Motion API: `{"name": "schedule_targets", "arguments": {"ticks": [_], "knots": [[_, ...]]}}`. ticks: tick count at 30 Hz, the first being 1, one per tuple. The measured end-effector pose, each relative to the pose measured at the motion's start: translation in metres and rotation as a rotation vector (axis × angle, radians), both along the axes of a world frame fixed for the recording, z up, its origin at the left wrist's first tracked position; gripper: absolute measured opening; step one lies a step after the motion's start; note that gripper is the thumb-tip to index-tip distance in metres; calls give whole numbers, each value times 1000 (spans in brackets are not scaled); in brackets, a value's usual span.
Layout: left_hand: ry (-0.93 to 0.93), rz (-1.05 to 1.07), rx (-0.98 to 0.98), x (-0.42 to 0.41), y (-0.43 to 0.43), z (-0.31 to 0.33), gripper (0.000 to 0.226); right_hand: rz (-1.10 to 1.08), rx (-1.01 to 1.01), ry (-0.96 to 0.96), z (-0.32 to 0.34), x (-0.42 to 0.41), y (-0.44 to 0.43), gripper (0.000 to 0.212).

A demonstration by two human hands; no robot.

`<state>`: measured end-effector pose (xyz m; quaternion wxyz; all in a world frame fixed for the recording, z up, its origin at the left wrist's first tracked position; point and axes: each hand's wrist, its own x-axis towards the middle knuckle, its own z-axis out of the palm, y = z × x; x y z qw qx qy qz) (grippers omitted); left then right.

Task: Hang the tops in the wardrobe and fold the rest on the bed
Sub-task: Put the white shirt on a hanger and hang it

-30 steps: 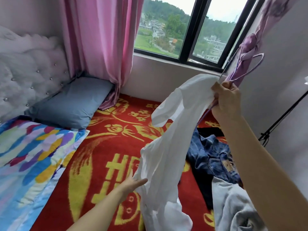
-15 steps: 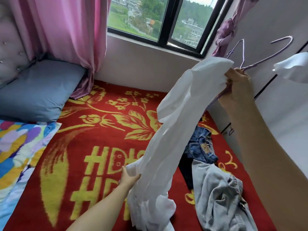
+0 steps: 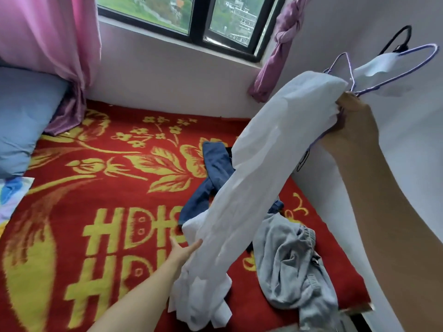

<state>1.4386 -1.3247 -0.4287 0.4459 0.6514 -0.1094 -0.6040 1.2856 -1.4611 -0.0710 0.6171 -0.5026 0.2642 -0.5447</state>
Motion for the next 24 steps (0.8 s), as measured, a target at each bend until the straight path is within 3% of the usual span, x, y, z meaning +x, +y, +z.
{"name": "schedule_targets", "arguments": {"ticks": [3,6,9,12,16,17,21,24], "knots": [[385,-74,-149,1,-19,2,86,-51,12,-30,5,-14,-2,65],[512,-154,-220,-13,-42,14,20,-111,65,-6,-1,-28,0,46],[249,-246,-116,-33,-53,22,26,-224,104,13,-15,-47,-5,17],[-117,-194,-156,-28,-56,24,18,-327,98,164,-34,-63,-10,32],[-364,-94,-441,-2,-72,53,6,-337,141,719,-83,-82,-20,45],[-411,-105,-489,6,-75,64,13,-339,154,835,-93,-84,-22,46],[-480,-267,-533,18,-78,106,19,-266,134,938,-118,-72,-19,42],[-307,-401,-545,16,-68,143,50,-97,53,934,-132,-48,-10,31]]}}
